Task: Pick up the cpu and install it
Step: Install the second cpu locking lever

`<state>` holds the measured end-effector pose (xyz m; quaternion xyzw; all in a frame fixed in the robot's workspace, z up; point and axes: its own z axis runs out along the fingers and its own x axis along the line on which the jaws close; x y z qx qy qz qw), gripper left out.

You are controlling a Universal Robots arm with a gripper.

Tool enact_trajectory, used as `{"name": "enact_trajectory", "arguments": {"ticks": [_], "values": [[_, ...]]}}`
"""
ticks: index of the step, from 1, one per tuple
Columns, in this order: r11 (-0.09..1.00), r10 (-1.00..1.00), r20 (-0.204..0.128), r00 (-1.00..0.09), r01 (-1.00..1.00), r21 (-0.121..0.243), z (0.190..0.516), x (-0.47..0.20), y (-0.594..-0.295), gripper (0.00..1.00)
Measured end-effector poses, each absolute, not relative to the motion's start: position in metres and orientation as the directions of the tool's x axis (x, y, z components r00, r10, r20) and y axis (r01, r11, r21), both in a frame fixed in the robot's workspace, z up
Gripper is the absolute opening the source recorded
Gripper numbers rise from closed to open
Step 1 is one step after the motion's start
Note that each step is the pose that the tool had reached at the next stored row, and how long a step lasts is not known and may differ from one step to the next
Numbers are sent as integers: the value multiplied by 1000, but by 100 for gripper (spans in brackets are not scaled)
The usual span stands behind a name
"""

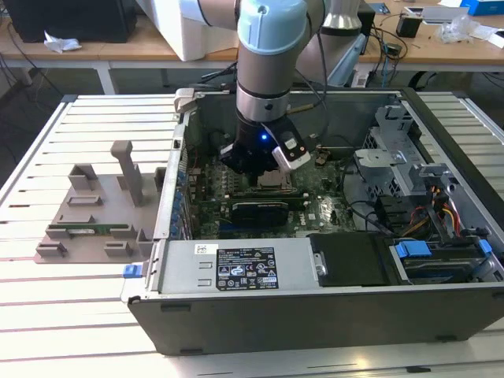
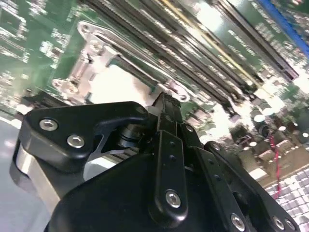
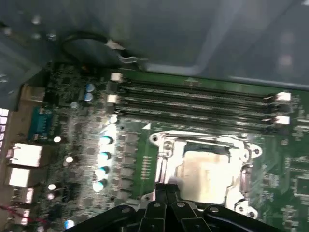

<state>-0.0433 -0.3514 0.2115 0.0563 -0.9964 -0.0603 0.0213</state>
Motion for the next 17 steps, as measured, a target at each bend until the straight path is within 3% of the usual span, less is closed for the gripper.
{"name": "enact_trajectory", "arguments": {"ticks": [4,7,11,17], "values": [[987,-114,52,-992,-108,116,211,-17,-343,11],[990,-113,56,-992,-108,91,211,-11,-337,11],[994,-108,64,-992,-108,15,213,-9,-326,11],[994,-106,67,-992,-107,-12,228,-9,-322,11]]}}
